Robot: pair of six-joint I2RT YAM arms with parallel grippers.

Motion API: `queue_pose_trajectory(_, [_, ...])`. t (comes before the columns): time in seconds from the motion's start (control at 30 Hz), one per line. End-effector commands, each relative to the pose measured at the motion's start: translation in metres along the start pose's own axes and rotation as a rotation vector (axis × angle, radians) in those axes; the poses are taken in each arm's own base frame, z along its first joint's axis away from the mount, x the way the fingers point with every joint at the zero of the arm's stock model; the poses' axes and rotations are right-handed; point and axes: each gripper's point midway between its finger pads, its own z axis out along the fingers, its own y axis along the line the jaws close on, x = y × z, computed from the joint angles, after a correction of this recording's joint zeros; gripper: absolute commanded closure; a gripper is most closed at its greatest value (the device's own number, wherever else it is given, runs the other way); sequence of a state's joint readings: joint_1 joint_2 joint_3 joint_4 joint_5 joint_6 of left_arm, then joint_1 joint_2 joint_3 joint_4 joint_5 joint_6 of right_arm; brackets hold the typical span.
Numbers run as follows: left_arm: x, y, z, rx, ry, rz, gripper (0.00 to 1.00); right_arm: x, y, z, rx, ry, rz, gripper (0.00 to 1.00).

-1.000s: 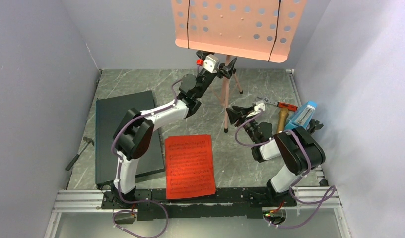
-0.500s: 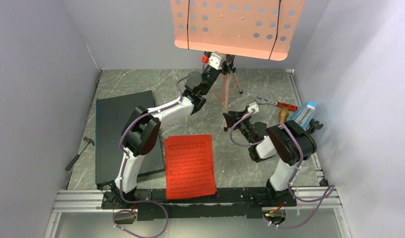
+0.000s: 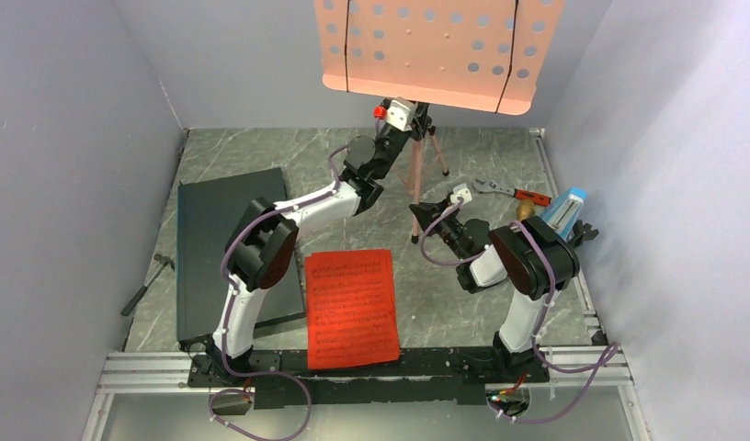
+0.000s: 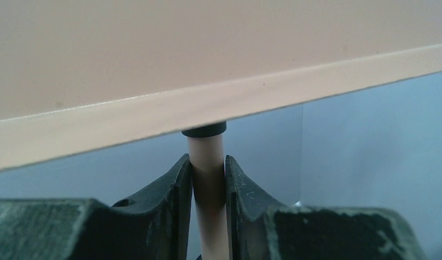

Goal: Pack up the instrument practice props

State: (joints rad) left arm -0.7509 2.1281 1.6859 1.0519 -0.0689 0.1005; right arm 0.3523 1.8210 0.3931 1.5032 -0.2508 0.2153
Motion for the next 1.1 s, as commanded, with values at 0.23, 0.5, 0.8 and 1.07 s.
queue_pose_trajectory(0.23, [-0.05, -0.024, -0.013, 0.028, -0.023, -0.026, 0.97, -0.126, 0.031, 0.022, -0.143, -0.387, -0.159, 1.0])
queue_pose_trajectory(0.5, [-0.058, -0.032, -0.025, 0.049, 0.023, -0.047, 0.97, -0.165, 0.029, 0.032, -0.153, -0.481, -0.214, 1.0])
queue_pose_trajectory(0.8, [-0.063, -0.035, -0.042, 0.039, 0.086, -0.036, 0.97, -0.185, 0.023, 0.036, -0.152, -0.529, -0.272, 1.0])
queue_pose_trajectory(1.07, [-0.059, -0.022, -0.061, -0.026, 0.092, -0.083, 0.97, -0.17, 0.029, 0.028, -0.191, -0.485, -0.282, 0.95])
